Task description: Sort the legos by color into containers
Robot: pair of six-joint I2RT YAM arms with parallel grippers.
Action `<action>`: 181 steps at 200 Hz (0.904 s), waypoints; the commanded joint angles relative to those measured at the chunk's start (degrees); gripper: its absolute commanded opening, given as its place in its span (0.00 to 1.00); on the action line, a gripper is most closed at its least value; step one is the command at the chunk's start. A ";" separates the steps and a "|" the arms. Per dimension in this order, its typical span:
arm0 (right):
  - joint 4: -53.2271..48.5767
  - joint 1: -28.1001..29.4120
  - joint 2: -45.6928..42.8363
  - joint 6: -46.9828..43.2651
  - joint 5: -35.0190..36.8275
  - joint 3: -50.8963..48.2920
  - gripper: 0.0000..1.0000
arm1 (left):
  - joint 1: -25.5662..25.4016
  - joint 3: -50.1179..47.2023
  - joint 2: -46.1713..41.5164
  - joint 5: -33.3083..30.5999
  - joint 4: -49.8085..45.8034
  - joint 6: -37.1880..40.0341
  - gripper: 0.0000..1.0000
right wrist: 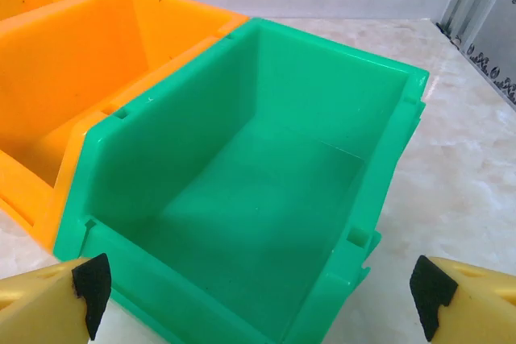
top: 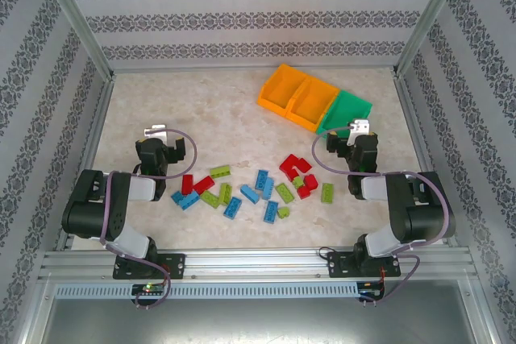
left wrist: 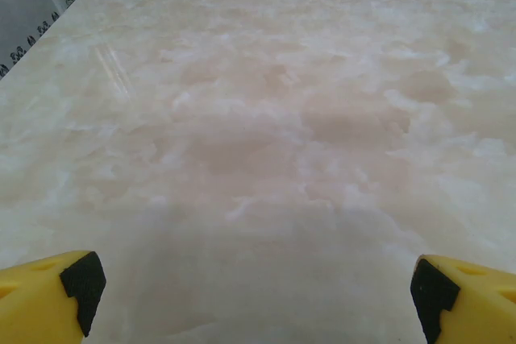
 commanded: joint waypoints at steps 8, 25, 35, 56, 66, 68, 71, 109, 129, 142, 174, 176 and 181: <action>0.65 -0.77 -0.53 0.36 -2.07 0.65 0.98 | 0.48 0.36 0.48 0.51 2.41 -0.28 0.99; 0.65 -0.77 -0.54 0.39 -2.09 0.65 0.98 | 0.53 0.37 0.47 0.50 2.41 -0.28 0.99; 0.57 -0.84 -0.47 0.41 -2.23 0.65 0.98 | 0.48 0.31 0.42 0.53 2.40 -0.28 0.99; 0.39 -1.12 -0.39 0.44 -2.77 0.83 0.98 | 0.48 0.37 0.48 0.47 2.39 -0.28 0.99; 0.47 -1.08 -0.49 0.37 -3.00 0.72 0.98 | 0.48 0.35 0.47 0.55 2.41 -0.22 0.99; 0.47 -1.07 -0.43 0.34 -3.03 0.74 0.98 | 0.48 0.37 0.48 0.55 2.41 -0.27 0.99; 0.47 -1.11 -0.46 0.40 -3.08 0.74 0.98 | 0.48 0.33 0.42 0.56 2.41 -0.28 0.99; 0.30 -1.30 -0.41 0.42 -3.52 0.87 0.98 | 0.48 0.37 0.48 0.56 2.40 -0.28 0.99; 0.30 -1.29 -0.44 0.50 -3.48 0.82 0.98 | 0.48 0.34 0.48 0.56 2.37 -0.26 0.99; 0.30 -1.30 -0.40 0.48 -3.48 0.83 0.98 | 0.51 0.37 0.40 0.56 2.41 -0.28 0.99; 0.30 -1.30 -0.42 0.46 -3.48 0.87 0.98 | 0.48 0.37 0.40 0.56 2.36 -0.28 0.99; 0.30 -1.30 -0.44 0.49 -3.54 0.86 0.98 | 0.48 0.35 0.46 0.56 2.40 -0.28 0.99; 0.30 -1.30 -0.47 0.49 -3.53 0.83 0.98 | 0.53 0.37 0.48 0.56 2.37 -0.28 0.99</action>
